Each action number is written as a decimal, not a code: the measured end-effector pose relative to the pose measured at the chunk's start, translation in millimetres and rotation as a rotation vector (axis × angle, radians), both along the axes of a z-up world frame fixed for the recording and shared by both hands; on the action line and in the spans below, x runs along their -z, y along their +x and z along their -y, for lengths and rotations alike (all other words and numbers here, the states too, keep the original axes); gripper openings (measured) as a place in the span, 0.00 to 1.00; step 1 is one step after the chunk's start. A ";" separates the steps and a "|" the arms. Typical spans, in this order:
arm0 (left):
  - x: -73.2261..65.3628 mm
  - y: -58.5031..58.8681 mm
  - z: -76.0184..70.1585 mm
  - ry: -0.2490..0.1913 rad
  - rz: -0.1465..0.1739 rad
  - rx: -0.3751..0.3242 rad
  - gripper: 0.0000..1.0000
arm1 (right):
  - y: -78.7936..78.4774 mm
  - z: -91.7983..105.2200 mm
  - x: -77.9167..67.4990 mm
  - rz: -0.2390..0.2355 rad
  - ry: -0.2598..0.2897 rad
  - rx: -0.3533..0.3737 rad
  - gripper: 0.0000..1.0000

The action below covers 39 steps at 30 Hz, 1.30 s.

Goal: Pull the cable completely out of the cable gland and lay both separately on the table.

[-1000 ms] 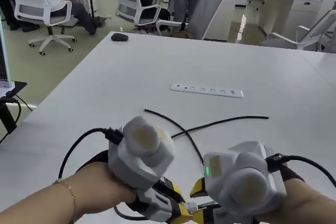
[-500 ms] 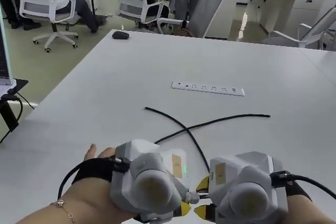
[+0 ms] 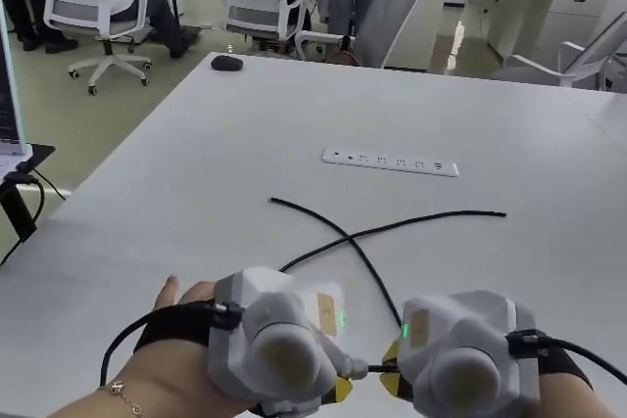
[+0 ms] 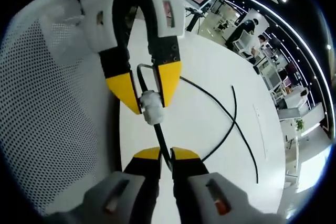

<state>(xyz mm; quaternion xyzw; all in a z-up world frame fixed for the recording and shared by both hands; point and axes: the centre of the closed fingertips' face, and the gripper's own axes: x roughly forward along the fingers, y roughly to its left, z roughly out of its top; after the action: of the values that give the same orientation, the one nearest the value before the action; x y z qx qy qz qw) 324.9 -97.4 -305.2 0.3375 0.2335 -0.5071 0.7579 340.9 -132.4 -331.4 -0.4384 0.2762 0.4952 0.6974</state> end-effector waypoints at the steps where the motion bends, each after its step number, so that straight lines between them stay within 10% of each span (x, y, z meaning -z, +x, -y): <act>1: 0.2 0.1 -0.3 0.001 0.000 -0.002 0.16 | 0.7 1.1 0.3 0.002 -0.003 0.004 0.05; 28: 1.0 5.6 -5.3 -0.001 -0.003 -0.052 0.16 | 22.8 80.3 22.6 -0.023 -0.235 0.302 0.09; 33: 2.8 4.4 -4.4 0.006 -0.004 -0.046 0.16 | 10.9 38.2 18.0 -0.065 -0.080 0.182 0.18; 39: 3.0 6.0 -6.9 0.005 -0.004 -0.055 0.16 | 2.8 -12.9 -14.7 0.045 0.090 0.000 0.14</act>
<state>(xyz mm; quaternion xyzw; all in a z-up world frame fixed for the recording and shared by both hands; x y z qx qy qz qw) 331.0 -90.5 -308.2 0.3319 0.2454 -0.4860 0.7703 343.7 -119.6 -316.7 -0.4177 0.2377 0.4970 0.7225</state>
